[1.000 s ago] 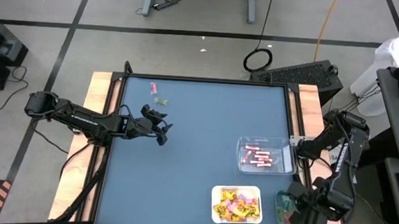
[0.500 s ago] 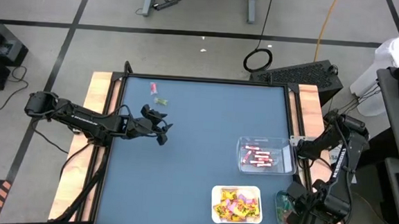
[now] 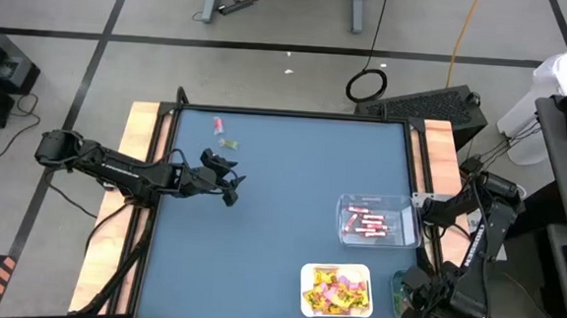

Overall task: Sort candy
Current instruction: Put the green gummy into the blue bin

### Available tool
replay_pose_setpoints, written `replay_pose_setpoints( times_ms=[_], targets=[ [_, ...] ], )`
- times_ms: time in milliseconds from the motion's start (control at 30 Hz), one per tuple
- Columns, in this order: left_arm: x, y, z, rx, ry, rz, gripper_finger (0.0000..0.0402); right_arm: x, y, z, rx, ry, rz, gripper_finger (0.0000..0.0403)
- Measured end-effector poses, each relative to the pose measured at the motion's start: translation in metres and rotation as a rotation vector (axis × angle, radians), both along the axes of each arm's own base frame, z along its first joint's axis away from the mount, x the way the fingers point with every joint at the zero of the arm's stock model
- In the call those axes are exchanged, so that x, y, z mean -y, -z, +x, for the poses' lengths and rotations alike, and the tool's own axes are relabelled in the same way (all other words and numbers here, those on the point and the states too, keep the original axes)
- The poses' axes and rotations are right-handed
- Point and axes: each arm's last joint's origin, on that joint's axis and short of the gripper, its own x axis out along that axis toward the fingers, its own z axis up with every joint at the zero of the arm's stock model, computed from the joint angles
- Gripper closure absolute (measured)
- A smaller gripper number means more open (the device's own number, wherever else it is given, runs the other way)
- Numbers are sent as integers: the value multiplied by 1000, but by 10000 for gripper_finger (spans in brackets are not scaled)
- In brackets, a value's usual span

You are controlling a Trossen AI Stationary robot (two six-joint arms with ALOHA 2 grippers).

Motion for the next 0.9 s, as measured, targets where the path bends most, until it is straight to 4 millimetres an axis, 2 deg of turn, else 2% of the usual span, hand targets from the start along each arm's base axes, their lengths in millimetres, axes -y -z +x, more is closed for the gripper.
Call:
replay_pose_setpoints(
  times_ms=[233,367,533,900],
  targets=[
    [0,0,0,-1,-3,0,152,0,0,0,-8,-39,8,178],
    [-6,0,0,10,-39,-16,152,3,-3,-1,25,-69,8,145],
    [-16,0,-1,12,-76,-30,152,12,-8,2,218,-92,-93,145],
    [-64,1,-13,-40,-229,-140,153,25,-19,19,905,-234,-518,177]
  ],
)
